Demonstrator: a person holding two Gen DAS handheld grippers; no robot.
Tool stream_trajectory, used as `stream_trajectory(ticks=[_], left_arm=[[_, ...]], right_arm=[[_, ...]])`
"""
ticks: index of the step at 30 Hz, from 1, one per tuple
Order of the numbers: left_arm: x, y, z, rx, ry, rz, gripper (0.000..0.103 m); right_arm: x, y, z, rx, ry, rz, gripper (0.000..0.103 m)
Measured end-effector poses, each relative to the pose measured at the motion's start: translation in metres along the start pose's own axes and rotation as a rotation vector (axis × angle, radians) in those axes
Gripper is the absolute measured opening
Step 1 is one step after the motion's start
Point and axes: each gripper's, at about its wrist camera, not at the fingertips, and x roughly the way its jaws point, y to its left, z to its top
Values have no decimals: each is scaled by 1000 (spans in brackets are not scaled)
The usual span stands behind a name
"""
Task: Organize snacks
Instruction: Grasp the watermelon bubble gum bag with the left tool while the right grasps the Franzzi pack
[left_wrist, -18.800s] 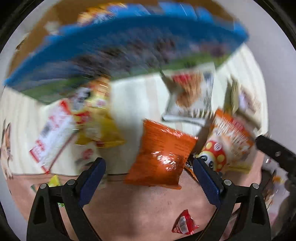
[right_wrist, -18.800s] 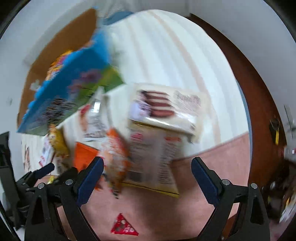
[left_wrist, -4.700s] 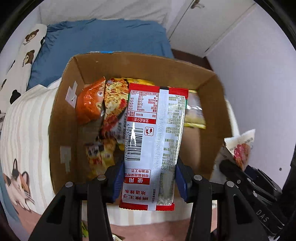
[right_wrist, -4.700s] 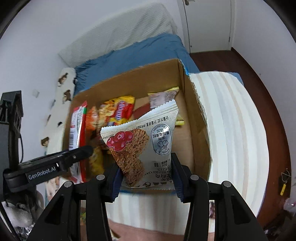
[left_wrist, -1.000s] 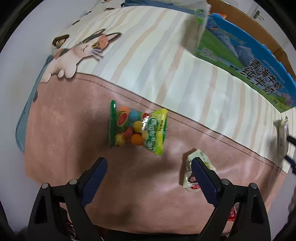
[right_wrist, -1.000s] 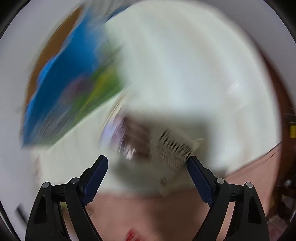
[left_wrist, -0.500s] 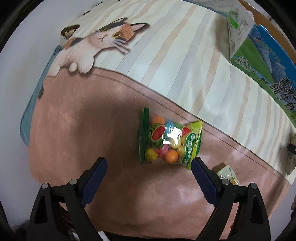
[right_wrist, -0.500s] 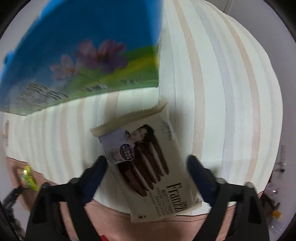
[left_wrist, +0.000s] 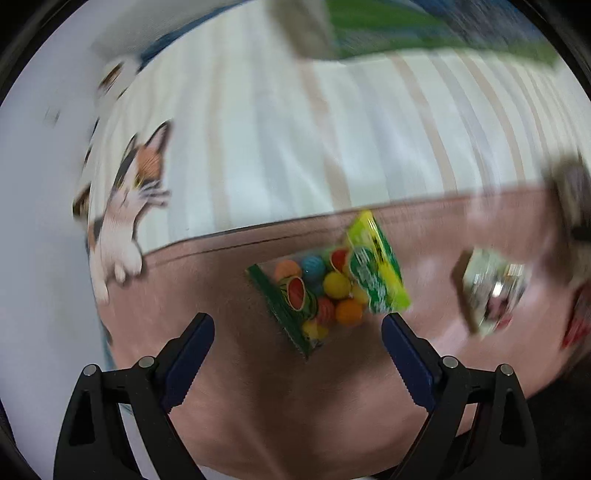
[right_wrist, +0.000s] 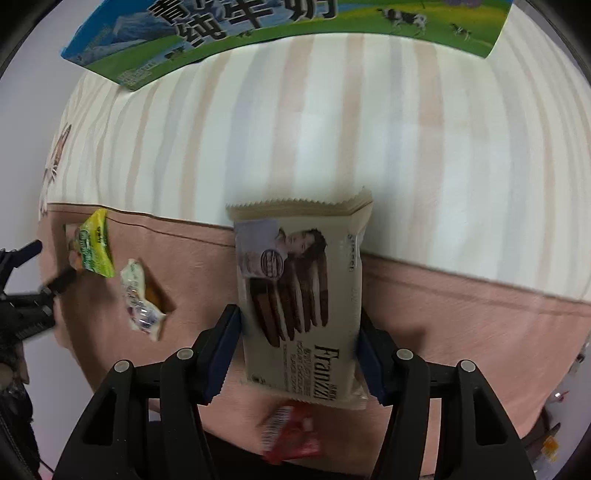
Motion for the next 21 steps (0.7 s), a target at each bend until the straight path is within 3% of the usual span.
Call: stream_trajectory(ticks=[2, 4, 6, 9, 15, 17, 19, 21], left_arm=[[7, -16, 0, 104, 13, 41, 93], [20, -31, 3, 211, 38, 83, 93], [32, -37, 12, 238, 52, 116, 93], [40, -28, 35, 151, 57, 62, 93], [31, 23, 69, -166, 34, -133, 93], [28, 28, 75, -195, 24, -189, 93], [29, 26, 82, -169, 19, -196, 93], [30, 20, 89, -155, 10, -193, 87]], right_arm=[[1, 2, -2, 32, -4, 17, 76], [3, 5, -3, 47, -6, 9, 76], [2, 9, -6, 49, -6, 0, 76], [9, 23, -15, 42, -7, -21, 76], [16, 27, -34, 107, -16, -14, 76], [19, 19, -32, 139, -20, 0, 76], [25, 13, -29, 165, -31, 8, 76], [26, 12, -30, 181, -49, 4, 68]])
